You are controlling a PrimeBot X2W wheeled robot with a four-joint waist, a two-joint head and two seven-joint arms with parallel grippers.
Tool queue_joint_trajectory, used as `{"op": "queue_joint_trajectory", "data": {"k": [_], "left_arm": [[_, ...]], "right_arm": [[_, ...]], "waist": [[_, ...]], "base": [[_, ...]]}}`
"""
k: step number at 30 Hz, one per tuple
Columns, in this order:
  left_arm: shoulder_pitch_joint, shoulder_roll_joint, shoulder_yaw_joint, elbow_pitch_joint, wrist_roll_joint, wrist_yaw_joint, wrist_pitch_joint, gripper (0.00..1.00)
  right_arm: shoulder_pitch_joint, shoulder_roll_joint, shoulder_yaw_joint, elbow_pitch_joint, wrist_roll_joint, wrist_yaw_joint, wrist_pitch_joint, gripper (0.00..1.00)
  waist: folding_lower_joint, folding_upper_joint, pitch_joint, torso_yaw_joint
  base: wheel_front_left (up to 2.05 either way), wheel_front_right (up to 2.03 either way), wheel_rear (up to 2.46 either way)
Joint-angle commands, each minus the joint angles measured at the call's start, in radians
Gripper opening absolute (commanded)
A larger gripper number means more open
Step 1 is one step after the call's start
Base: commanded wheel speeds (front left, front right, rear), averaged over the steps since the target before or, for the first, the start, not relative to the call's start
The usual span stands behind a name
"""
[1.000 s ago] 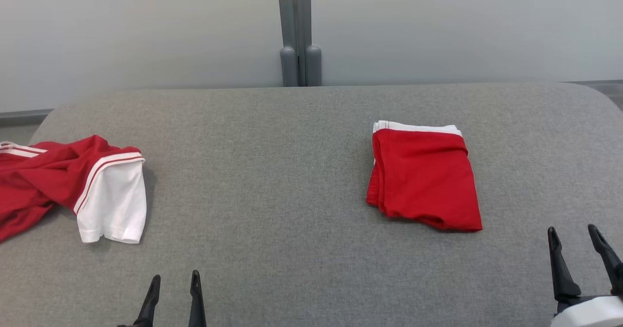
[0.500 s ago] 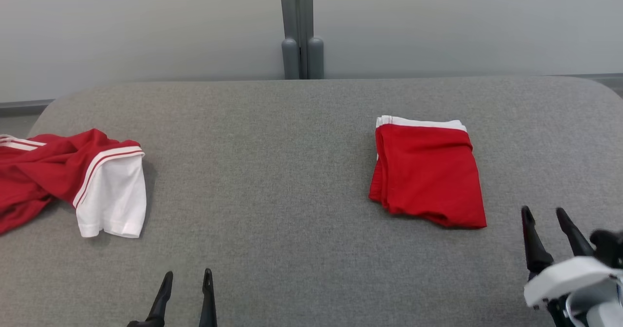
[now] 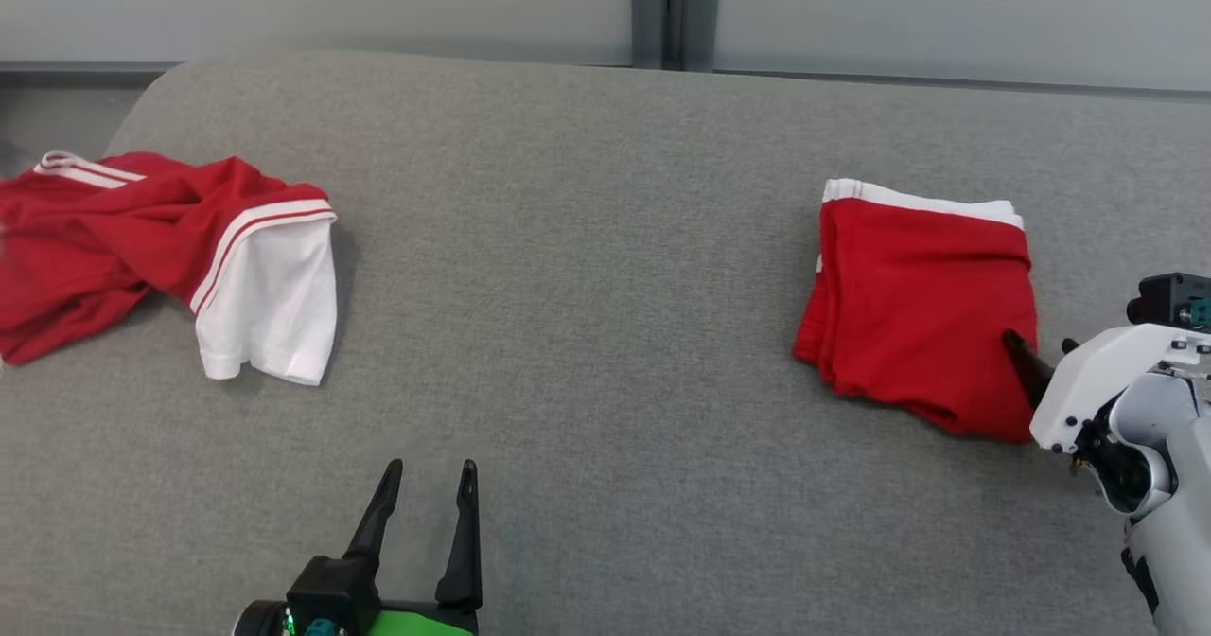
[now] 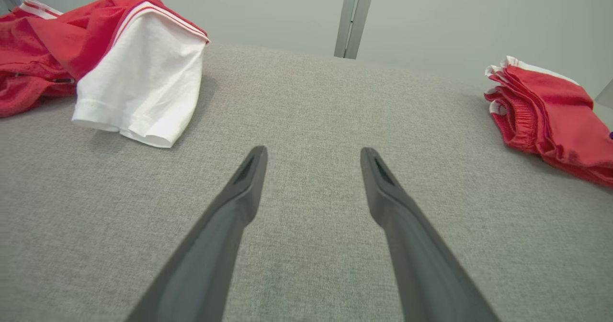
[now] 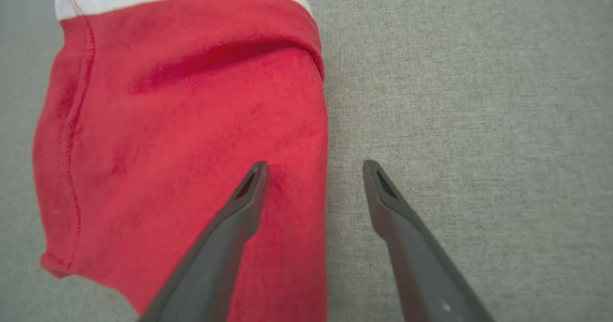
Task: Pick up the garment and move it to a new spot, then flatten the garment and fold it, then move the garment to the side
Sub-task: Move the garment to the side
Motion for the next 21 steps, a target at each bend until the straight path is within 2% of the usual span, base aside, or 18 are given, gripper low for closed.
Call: {"op": "queue_joint_trajectory", "data": {"k": [1, 6, 7, 8, 12, 16, 21], "left_arm": [[-0.02, 0.003, -0.004, -0.002, -0.004, 0.005, 0.0, 1.0], [-0.029, 0.003, -0.002, -0.006, 0.002, 0.011, 0.0, 1.0], [-0.03, 0.003, 0.005, -0.009, 0.002, 0.013, 0.0, 1.0], [-0.031, 0.003, 0.011, -0.013, 0.002, 0.017, 0.0, 1.0], [-0.028, 0.003, 0.035, -0.032, 0.004, 0.026, 0.0, 1.0], [-0.024, 0.003, 0.059, -0.054, 0.012, 0.025, 0.0, 1.0], [-0.068, 0.003, 0.063, -0.06, 0.038, 0.0, 0.0, 1.0]], "right_arm": [[-0.032, -0.006, -0.014, 0.032, -0.007, 0.0, 0.003, 1.0], [-0.102, 0.003, -0.015, 0.14, 0.027, 0.0, 0.002, 0.98], [-0.11, 0.009, -0.007, 0.152, 0.033, 0.0, 0.005, 0.13], [-0.116, 0.008, -0.002, 0.157, 0.039, 0.0, 0.001, 0.0], [-0.131, -0.006, -0.007, 0.145, 0.09, -0.001, -0.032, 0.0], [-0.158, -0.036, -0.01, 0.131, 0.111, -0.001, -0.047, 0.0], [-0.184, -0.098, -0.012, 0.122, 0.105, -0.001, -0.067, 0.0]], "waist": [[0.0, -0.0001, 0.056, 0.063], [0.0, -0.0001, 0.083, 0.08], [0.0, -0.0001, 0.086, 0.076], [0.0, -0.0001, 0.09, 0.07], [0.0, -0.0001, 0.106, 0.011], [0.0, -0.0001, 0.142, -0.101], [0.0, -0.0001, 0.209, -0.239]], "base": [[0.0, 0.0, 0.0], [0.0, 0.0, 0.0], [0.0, 0.0, 0.0], [0.0, 0.0, 0.0], [0.0, 0.0, 0.0], [0.0, 0.0, 0.0], [0.0, 0.0, 0.0]]}}
